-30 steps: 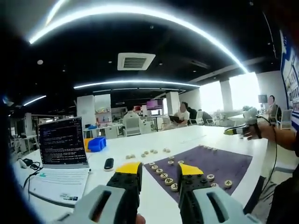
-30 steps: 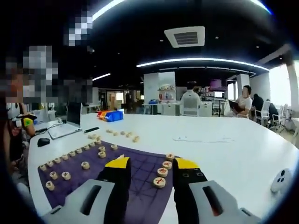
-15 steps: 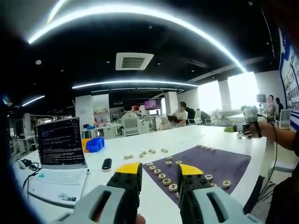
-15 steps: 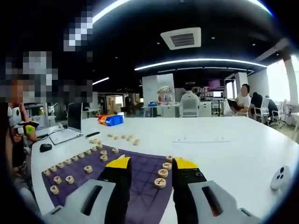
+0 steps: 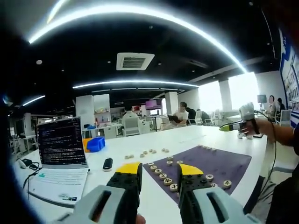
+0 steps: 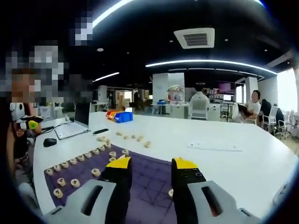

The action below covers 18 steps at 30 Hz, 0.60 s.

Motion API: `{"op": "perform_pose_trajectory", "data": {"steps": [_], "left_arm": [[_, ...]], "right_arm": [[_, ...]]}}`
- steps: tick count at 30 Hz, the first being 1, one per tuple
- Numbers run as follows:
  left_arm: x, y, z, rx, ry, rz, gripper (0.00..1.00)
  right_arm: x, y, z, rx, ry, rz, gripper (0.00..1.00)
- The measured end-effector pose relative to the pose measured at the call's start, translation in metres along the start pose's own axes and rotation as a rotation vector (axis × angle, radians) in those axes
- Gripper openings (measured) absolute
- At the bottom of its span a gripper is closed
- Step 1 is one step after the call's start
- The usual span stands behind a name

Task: Pick up the chess pieces one by one and place each piece onto its starting position on the chessboard, setting the pieces on their correct points until all the chess pieces are arranged in the starting layout

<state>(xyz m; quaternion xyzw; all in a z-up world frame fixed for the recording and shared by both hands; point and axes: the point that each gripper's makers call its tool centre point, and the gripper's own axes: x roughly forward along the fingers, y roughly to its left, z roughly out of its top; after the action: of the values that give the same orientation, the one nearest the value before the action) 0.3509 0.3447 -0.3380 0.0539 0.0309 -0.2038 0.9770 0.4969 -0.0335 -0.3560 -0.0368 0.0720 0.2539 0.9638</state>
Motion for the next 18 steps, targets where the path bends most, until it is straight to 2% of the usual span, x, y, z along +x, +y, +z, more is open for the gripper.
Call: {"op": "perform_pose_trajectory", "data": {"steps": [7, 18], "left_arm": [[-0.001, 0.001, 0.001, 0.0, -0.004, 0.002, 0.32], [-0.005, 0.006, 0.002, -0.003, -0.009, 0.012, 0.32]], "right_arm": [[0.027, 0.033, 0.011, -0.031, 0.016, 0.086, 0.34], [0.066, 0.077, 0.027, -0.088, 0.027, 0.173, 0.33]]}}
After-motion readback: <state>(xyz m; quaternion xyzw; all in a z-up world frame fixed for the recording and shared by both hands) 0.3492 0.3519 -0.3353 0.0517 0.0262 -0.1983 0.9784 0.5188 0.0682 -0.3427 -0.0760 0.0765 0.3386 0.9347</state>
